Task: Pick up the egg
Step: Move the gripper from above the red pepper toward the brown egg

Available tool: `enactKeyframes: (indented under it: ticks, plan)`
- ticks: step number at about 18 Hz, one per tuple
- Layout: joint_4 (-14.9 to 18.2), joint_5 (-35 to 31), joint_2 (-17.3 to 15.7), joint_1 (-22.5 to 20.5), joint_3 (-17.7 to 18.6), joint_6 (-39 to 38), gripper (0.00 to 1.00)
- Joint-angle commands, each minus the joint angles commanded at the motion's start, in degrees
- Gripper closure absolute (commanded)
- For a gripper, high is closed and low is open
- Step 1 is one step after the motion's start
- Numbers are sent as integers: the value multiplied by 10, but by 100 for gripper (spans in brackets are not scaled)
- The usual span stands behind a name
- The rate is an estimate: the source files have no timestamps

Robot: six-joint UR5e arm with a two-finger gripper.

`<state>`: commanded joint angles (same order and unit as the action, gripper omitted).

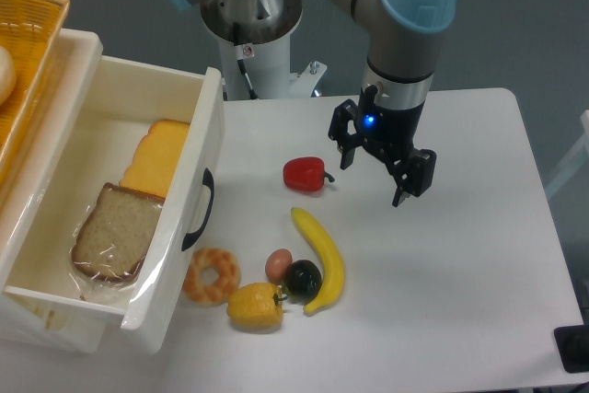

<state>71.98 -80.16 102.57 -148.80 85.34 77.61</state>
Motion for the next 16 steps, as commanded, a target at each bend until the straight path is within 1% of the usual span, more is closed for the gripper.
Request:
enactKeyframes:
  ticks: [6,8,9,12,16]
  plan:
    - [0,1,0,3,1,-8,0]
    - [-1,0,1,15,-1,-9,0]
    - [-6,0,2,17,-3,-15,0]
    - [-10,1,5,26,-3,-72,0]
    - [-10,0,6,30,-1,-83,0]
